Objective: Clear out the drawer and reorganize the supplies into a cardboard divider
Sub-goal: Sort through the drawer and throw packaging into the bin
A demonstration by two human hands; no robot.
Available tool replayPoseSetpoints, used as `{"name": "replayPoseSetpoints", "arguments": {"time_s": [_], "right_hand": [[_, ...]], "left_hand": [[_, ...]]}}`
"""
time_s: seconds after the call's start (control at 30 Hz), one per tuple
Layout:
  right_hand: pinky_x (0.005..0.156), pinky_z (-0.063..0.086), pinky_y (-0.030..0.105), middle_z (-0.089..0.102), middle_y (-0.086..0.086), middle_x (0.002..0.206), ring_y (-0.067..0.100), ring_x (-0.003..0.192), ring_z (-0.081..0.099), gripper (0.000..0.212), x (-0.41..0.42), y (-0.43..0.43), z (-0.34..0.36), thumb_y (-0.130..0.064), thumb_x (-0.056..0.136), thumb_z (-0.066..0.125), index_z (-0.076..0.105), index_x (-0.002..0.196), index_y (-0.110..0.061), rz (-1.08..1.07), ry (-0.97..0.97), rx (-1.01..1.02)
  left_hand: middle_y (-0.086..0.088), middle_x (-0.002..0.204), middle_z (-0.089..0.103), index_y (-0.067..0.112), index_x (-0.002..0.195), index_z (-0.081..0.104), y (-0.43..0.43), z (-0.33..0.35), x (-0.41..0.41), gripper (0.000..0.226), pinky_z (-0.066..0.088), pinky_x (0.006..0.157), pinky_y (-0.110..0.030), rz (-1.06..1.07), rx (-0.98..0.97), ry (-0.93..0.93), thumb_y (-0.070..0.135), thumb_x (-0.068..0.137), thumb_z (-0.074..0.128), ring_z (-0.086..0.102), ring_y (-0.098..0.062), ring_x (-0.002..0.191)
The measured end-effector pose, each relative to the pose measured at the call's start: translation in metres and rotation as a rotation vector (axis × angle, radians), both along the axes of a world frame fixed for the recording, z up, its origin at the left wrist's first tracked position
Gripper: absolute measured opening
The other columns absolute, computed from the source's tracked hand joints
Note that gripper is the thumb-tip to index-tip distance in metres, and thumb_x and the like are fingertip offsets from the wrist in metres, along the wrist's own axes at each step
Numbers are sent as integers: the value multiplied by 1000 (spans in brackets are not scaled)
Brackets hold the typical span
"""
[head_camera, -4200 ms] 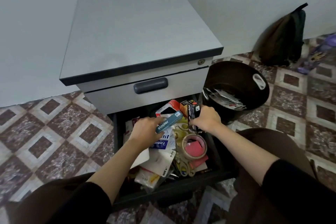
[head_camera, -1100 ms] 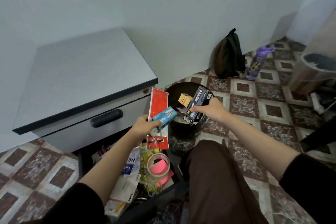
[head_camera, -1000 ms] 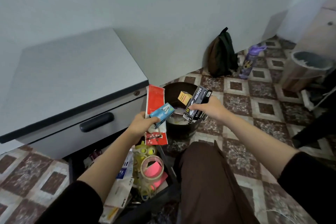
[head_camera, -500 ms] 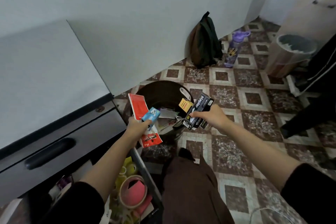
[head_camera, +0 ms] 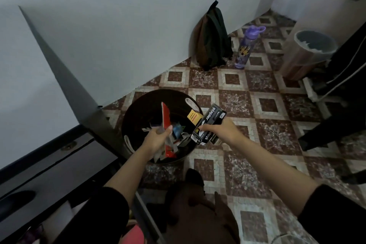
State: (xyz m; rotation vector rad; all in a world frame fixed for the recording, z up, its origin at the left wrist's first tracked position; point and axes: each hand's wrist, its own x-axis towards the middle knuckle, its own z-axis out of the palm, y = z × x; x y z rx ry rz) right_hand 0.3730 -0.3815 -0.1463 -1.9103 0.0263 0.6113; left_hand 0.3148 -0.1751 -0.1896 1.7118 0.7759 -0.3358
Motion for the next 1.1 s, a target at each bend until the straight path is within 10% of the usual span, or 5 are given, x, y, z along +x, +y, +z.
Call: {"name": "replayPoseSetpoints", "arguments": {"time_s": [0.77, 0.9, 1.1], "right_hand": [[77, 53, 34, 62, 6, 79, 24, 87, 63, 41, -14, 110, 9, -46, 76, 73, 65, 83, -6, 33, 32, 9], [84, 46, 34, 60, 8, 100, 24, 100, 57, 51, -34, 113, 6, -43, 86, 63, 60, 110, 2, 95, 25, -100], [72, 49, 33, 62, 4, 71, 16, 69, 57, 22, -76, 111, 27, -21, 86, 66, 64, 65, -15, 226, -101, -152]], "left_hand": [[2, 118, 56, 17, 126, 54, 37, 45, -82, 35, 41, 89, -27, -3, 227, -140, 33, 95, 50, 53, -14, 108], [1, 114, 58, 18, 122, 56, 38, 47, -109, 30, 39, 84, -25, -3, 224, -107, 28, 94, 53, 55, -17, 107], [-4, 103, 67, 16, 102, 66, 37, 53, -174, 16, 48, 86, -28, 2, 218, -98, 24, 92, 57, 62, -17, 97]]}}
